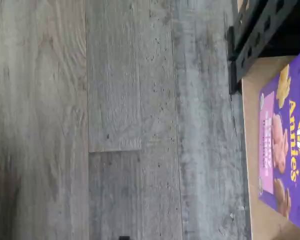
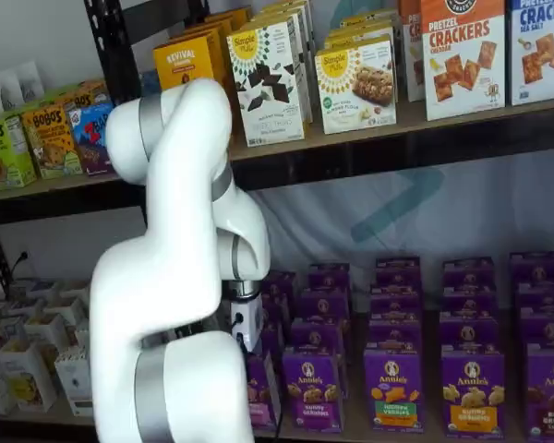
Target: Pick up the purple box with a pink patch in the middle, on the bottom shelf, the first box from the left
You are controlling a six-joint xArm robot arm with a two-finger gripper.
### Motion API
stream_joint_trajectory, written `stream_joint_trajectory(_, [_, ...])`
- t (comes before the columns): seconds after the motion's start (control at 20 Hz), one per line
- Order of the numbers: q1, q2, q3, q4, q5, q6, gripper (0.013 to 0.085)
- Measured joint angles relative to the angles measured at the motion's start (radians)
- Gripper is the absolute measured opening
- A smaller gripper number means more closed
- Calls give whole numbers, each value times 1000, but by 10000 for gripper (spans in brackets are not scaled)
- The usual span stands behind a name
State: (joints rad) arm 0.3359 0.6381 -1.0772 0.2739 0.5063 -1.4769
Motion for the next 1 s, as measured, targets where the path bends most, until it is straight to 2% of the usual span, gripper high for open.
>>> stream_joint_trajectory(0.1, [9,0,16,30,-63,-21,850])
stream_joint_trajectory(0.2, [15,6,12,38,-83,-24,850])
stream_joint_trajectory(1.0, [30,67,-81,57,-66,-21,850])
